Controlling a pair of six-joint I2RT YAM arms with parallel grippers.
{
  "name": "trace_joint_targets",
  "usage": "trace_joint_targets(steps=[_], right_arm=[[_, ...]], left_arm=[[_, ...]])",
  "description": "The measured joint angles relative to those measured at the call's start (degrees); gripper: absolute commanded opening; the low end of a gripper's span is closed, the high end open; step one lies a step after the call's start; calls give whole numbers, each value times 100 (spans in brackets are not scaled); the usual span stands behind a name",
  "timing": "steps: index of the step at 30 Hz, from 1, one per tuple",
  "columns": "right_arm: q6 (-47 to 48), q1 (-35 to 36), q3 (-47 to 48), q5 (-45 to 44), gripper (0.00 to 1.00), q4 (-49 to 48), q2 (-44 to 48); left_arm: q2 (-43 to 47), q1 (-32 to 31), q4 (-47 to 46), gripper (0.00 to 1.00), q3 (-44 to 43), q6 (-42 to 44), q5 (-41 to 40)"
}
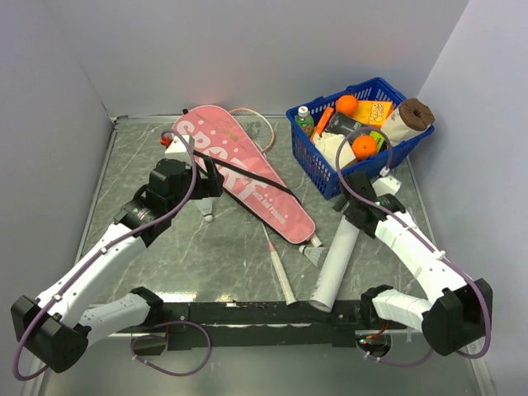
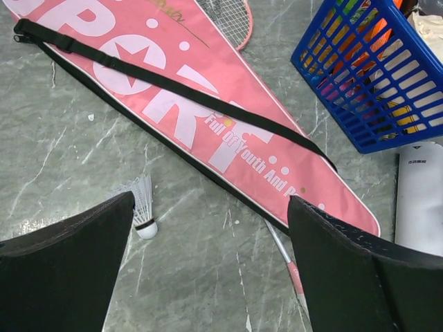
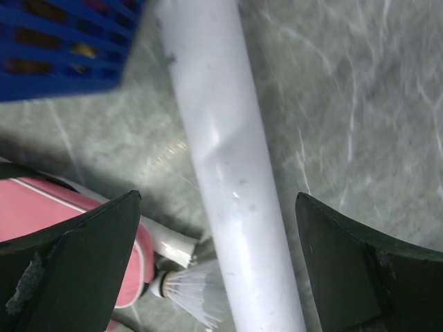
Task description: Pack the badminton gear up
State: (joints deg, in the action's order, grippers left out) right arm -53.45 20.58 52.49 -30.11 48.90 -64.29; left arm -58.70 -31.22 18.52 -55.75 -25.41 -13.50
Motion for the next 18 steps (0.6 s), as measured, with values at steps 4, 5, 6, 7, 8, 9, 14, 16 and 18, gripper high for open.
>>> trace_joint_targets(steps=[4, 5, 6, 7, 8, 9, 14, 16, 18], right_arm=[[-328, 0, -387, 146, 100, 26, 66], [-404, 0, -466, 175, 100, 26, 63], [-457, 0, -518, 195, 100, 22, 48], [-487, 0, -551, 203, 100, 20, 31], [-520, 0, -595, 219, 100, -22, -4], [-533, -2, -629, 229, 100, -52, -55], [-369, -98, -850, 337, 100, -466, -328], [-201, -190, -883, 433, 100, -656, -457], [-59, -245, -887, 492, 100, -837, -590]], left_arm=[[22, 0, 0, 97, 0, -2, 42], [28, 0, 0, 96, 0, -2, 57], [37, 0, 0, 97, 0, -9, 70], [44, 0, -2, 97, 0, -24, 81], [48, 0, -2, 97, 0, -35, 92], [48, 0, -2, 97, 0, -39, 116], [48, 0, -2, 97, 0, -44, 164], [48, 0, -2, 97, 0, -50, 162], [48, 0, -2, 96, 0, -70, 162]])
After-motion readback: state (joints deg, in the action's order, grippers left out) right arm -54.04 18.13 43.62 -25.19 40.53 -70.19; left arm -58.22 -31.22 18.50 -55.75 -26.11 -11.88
